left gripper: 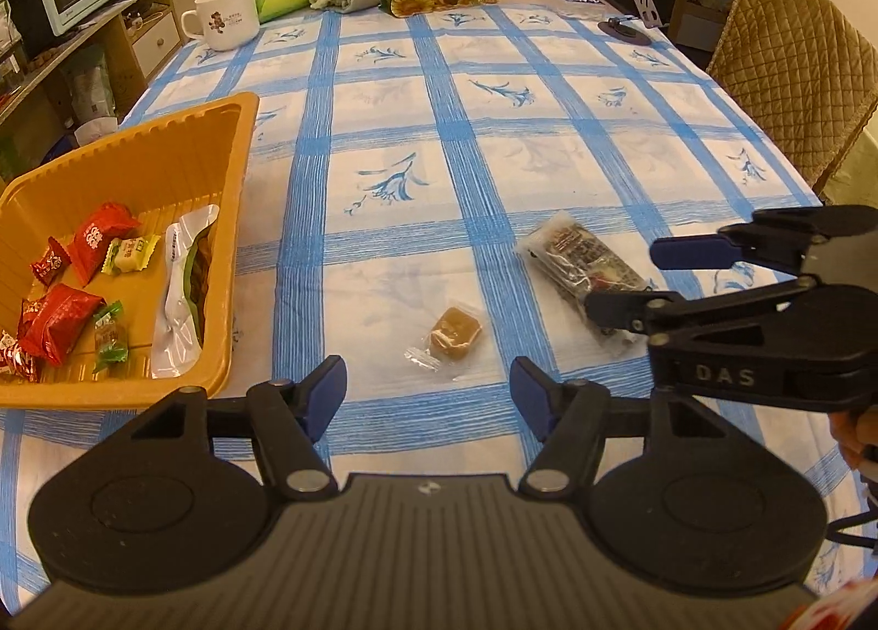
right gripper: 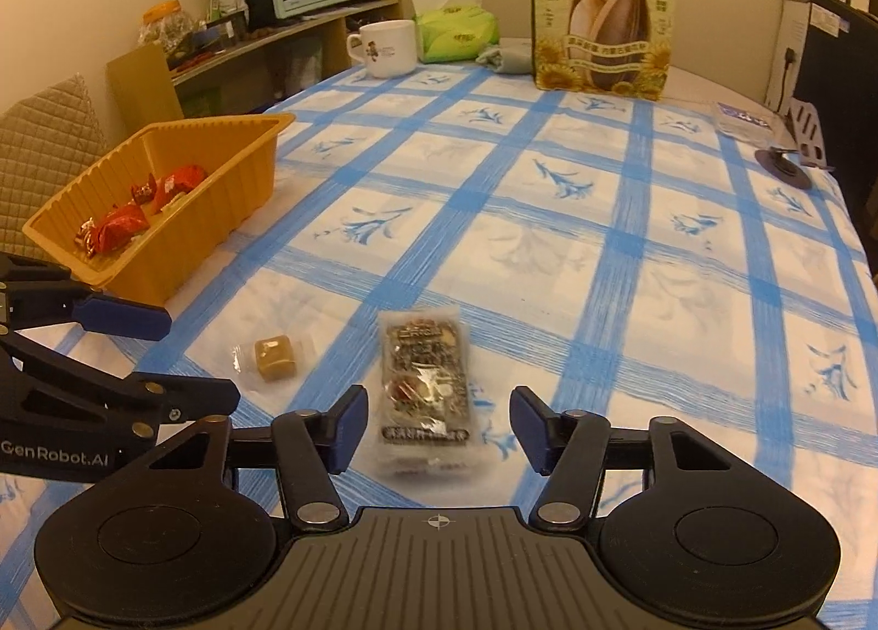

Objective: Organize snacks
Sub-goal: 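Grasp the clear nut packet with the right tool, then grasp the brown wrapped candy with the left tool while the right tool holds the packet, then carry the nut packet and brown candy over the orange tray, then open both tools to drop the packet and brown candy into the tray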

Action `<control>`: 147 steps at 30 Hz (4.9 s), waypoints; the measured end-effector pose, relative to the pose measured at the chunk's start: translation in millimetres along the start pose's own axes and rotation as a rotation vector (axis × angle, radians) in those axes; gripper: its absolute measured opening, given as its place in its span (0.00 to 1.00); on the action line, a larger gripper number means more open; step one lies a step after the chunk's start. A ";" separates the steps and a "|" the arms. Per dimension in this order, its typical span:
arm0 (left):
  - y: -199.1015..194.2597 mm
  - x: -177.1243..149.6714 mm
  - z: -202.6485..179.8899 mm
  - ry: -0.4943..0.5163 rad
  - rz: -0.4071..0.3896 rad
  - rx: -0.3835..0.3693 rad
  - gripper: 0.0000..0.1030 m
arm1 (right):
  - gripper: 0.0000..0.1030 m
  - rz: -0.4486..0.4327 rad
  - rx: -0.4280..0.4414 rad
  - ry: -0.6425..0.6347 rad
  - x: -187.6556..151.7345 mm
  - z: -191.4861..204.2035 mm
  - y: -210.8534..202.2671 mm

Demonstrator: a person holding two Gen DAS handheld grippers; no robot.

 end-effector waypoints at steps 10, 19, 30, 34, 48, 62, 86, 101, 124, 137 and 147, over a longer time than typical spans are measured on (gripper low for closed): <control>6.3 6.1 3.8 0.040 -0.005 -0.005 0.58 | 0.46 0.018 -0.008 -0.017 7.3 -2.7 24.4; 13.0 12.4 -3.7 0.096 -0.010 -0.024 0.56 | 0.38 0.015 -0.016 -0.028 7.8 -1.1 30.1; 33.6 14.9 -14.5 0.181 0.016 -0.026 0.40 | 0.37 -0.025 -0.024 0.088 0.0 -11.4 4.6; 38.5 17.8 -16.7 0.188 0.019 -0.037 0.35 | 0.37 -0.035 -0.035 0.122 -4.8 -14.8 -6.3; 37.6 22.5 -25.4 0.192 0.010 -0.060 0.18 | 0.37 -0.058 -0.056 0.188 -19.3 -17.9 -32.9; -6.5 16.0 -18.5 0.129 -0.025 -0.060 0.18 | 0.37 -0.087 -0.030 0.156 -20.4 -2.1 -56.7; -147.2 -46.3 37.2 -0.078 -0.105 0.024 0.18 | 0.37 -0.090 0.148 0.010 -26.0 94.6 -117.6; -167.3 -49.3 152.0 -0.148 -0.166 0.068 0.18 | 0.37 -0.077 0.241 0.000 10.1 183.1 -79.3; -47.5 27.4 257.8 -0.087 -0.139 -0.005 0.18 | 0.37 -0.101 0.090 0.208 116.9 212.8 58.0; 19.5 49.7 271.4 -0.067 -0.065 -0.023 0.18 | 0.37 -0.041 0.002 0.255 141.3 188.4 130.8; 40.3 57.9 271.9 -0.057 -0.043 -0.035 0.18 | 0.37 -0.067 -0.027 0.271 154.5 174.4 157.9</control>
Point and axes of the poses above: each gripper's, at about its wrist camera, not at the fingertips, and y roughly the way its jaws point, z to its left, x to its top, the point moved 3 cm from there along y, roughly the way its jaws point, and after that the axes turned 12 degrees about x, right-handed, at the moved point
